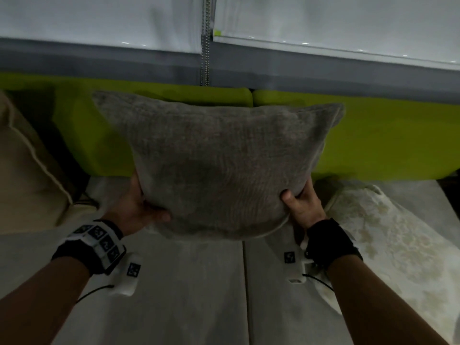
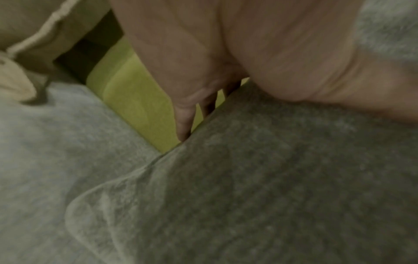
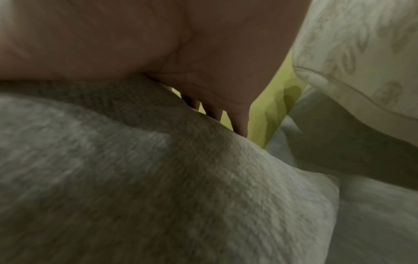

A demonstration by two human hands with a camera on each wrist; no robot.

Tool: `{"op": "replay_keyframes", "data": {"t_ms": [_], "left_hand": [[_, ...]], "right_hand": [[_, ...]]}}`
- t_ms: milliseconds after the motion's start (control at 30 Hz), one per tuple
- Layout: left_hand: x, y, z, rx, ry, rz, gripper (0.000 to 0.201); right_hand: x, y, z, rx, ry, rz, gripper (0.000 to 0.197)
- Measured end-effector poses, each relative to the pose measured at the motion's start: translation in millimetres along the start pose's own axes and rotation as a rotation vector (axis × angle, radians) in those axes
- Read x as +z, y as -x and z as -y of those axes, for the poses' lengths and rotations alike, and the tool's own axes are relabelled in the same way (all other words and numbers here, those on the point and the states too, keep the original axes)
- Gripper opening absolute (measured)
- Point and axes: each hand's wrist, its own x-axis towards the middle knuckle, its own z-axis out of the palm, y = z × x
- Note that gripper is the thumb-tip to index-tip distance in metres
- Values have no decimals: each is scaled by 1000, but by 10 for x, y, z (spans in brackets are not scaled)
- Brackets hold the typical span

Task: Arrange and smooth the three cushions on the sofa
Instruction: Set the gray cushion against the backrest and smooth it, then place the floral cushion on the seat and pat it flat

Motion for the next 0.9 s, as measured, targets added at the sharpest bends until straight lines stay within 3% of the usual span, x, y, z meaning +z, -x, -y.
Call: {"op": "replay_keyframes", "data": {"t_ms": [100,233,300,433,600,667,767,900], "left_hand": [[101,-103,100,-64,-23,-3,153],[291,-243,102,-93,-74,-75,149],[308,-277,90,-77,-71,-101,142],[280,-117,94,-110,-118,-61,120],[356,379,-226,-382,-357,53,71],[501,591,-418,-360,-438,144,61],[913,733,-697,-259,-429,214,29],[1843,661,-1138,-133,-407,337,15]], "right_hand": [[60,-49,-104,79,20,-10,129],[155,-90,-141,72,41,-100,95],[195,-107,-144,74,123,-135,89],[79,-24,-76,174,232,-53,98],[-375,641,-44,98,379,-14,89],[-650,1049,-165,49,436,-93,75],[-1144,1673,-474,-2,437,-288,55],[-1897,2302,-1059,90,406,-583,49]]}}
